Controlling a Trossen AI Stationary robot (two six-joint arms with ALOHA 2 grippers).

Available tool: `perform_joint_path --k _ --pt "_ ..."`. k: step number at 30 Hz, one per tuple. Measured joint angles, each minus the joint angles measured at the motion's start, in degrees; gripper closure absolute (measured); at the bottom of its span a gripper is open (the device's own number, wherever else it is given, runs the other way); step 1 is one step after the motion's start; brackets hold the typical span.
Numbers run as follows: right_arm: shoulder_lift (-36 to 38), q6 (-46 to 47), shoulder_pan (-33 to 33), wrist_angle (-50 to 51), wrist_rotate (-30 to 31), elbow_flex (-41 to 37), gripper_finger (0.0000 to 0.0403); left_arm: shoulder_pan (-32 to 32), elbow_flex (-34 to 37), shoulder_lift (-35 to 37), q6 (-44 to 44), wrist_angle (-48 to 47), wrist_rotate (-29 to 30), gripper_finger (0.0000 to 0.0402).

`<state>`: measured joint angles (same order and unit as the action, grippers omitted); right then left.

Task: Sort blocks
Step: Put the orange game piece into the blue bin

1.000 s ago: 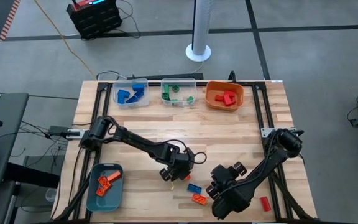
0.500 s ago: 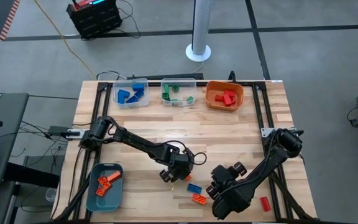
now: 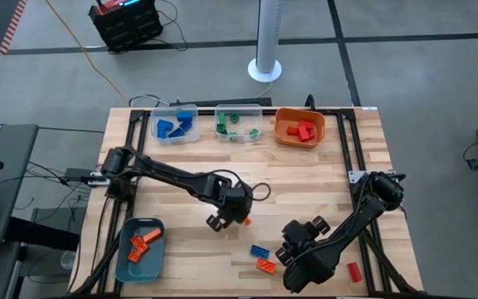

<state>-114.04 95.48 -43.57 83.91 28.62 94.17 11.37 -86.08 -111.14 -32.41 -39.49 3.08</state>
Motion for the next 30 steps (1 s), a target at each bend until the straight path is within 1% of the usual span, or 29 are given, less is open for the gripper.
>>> perform_joint_path --k 3,6,11,14,16,18,20,24,30 --pt "0.0 0.42 -0.49 2.49 0.0 0.0 0.0159 -0.33 0.67 2.34 2.69 -4.13 -2.11 0.03" --pt "0.0 2.61 -1.13 6.36 0.0 -0.93 0.0159 -0.1 1.2 3.56 5.76 -10.02 -2.81 0.03" --pt "0.76 2.41 -0.95 4.85 0.08 -6.71 0.0159 1.99 1.2 5.73 11.67 -22.85 -3.19 0.03" --pt "0.76 2.95 0.86 4.87 0.24 -9.81 0.0159 3.41 1.22 6.81 15.09 -27.74 -3.34 0.03" --pt "0.81 2.93 2.48 3.21 1.52 -11.56 0.0159 4.2 1.2 7.89 17.58 -30.12 -3.38 0.03" --pt "0.81 2.32 3.99 1.34 4.51 -13.18 0.0159 5.06 1.2 9.19 20.21 -32.63 -3.33 0.03" --pt "0.81 0.13 5.74 -2.67 7.38 -14.64 0.0159 5.96 1.2 10.87 23.41 -33.73 -3.34 0.03" --pt "0.81 -6.37 9.51 -7.68 10.5 -16.9 0.0159 7.96 1.2 15.22 32.71 -35.83 -3.39 0.03" --pt "0.81 -16.02 15.04 -7.49 10.8 -17.86 0.0159 13.05 1.18 20.79 48.05 -37.11 -3.38 0.03"
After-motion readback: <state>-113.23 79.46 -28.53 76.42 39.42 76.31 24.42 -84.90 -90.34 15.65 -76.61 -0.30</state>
